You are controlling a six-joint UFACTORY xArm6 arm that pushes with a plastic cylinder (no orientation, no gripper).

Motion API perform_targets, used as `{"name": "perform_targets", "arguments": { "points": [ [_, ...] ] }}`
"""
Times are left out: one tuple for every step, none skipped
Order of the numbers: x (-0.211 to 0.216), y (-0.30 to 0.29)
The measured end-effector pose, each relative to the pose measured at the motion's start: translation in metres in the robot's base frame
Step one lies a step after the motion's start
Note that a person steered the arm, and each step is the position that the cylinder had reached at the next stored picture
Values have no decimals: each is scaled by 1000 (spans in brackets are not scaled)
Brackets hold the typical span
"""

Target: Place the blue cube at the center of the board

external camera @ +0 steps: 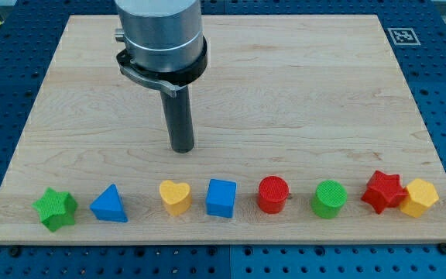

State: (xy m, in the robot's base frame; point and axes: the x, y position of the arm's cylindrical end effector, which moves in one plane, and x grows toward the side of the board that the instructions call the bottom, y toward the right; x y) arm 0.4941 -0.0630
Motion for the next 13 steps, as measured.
{"name": "perform_targets", "arguments": {
  "points": [
    [0,-1],
    [0,0],
    [-14,64],
    [-26,178],
    [-24,277],
    [1,356],
    [56,393],
    [100,407],
    [122,377],
    [123,344],
    [122,342],
    [102,337],
    [83,327]
  ]
}}
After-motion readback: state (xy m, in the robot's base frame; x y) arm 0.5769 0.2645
